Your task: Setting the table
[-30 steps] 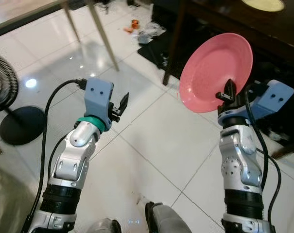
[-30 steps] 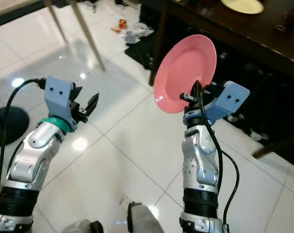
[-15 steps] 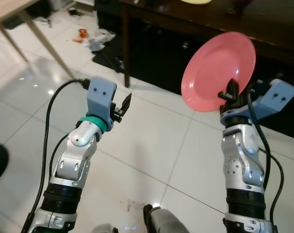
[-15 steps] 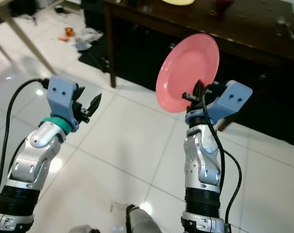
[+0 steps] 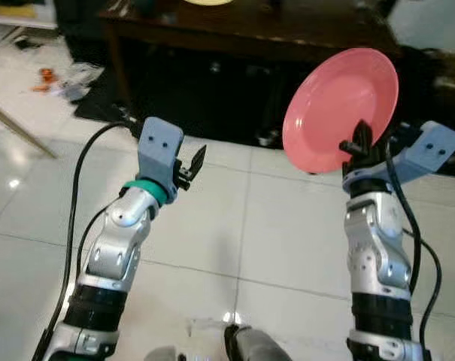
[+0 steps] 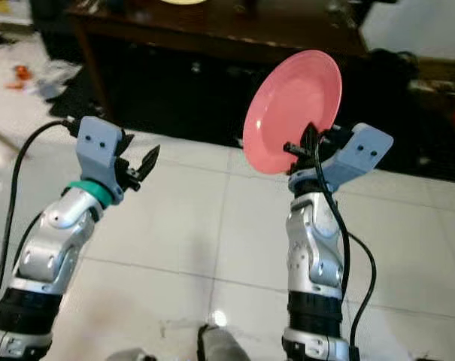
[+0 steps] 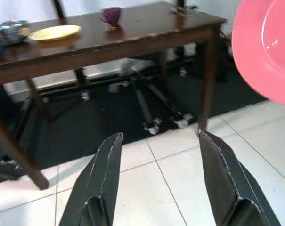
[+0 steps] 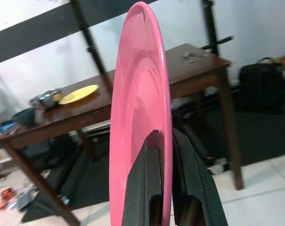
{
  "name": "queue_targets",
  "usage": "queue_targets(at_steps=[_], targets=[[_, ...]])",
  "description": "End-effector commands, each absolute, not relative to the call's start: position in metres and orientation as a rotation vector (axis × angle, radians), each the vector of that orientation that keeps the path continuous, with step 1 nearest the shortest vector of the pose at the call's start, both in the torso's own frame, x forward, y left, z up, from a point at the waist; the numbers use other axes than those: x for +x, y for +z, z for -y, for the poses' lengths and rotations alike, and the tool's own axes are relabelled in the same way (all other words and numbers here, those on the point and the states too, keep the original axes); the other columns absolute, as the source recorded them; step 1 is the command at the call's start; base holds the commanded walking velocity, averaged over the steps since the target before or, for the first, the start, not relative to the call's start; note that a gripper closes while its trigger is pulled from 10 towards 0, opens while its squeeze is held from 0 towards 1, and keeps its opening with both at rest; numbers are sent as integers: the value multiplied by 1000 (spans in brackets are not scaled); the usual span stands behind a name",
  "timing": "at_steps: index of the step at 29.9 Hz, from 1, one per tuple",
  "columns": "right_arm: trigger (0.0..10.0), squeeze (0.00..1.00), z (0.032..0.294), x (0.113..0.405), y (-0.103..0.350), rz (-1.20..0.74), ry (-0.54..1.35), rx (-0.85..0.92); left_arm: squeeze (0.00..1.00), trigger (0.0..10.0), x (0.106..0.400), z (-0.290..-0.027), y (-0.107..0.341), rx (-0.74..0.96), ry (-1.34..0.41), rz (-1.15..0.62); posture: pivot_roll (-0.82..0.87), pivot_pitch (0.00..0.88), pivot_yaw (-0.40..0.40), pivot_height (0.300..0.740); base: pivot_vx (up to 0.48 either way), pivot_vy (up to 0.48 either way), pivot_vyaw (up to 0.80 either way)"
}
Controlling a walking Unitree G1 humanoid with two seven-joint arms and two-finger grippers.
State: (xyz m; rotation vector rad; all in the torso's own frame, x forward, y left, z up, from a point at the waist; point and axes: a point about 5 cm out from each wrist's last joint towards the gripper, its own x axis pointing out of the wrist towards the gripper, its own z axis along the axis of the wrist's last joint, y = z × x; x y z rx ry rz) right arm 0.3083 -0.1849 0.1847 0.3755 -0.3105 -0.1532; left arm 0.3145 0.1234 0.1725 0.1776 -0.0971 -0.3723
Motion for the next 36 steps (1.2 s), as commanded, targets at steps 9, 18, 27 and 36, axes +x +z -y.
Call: queue_targets(at_steps=[9, 18, 27, 36], targets=[[10000, 0, 187, 307, 183, 306, -165, 368, 0, 10000, 312, -122, 168, 185, -402, 73, 47, 18, 33, 740, 0, 0, -800], [10000, 0, 187, 307, 183, 304, -165, 366, 0, 10000, 314, -121, 178, 160, -401, 116, 47, 22, 31, 740, 0, 0, -800], [10000, 0, 172, 312, 185, 288, -57, 366, 0, 10000, 324, -140, 191, 208, -186, 197, 49, 23, 26, 740, 0, 0, -800], [10000, 0, 131, 317, 178, 197, 213, 485, 0, 10000, 327, -172, 193, 258, 25, 203, 67, 19, 13, 740, 0, 0, -267]])
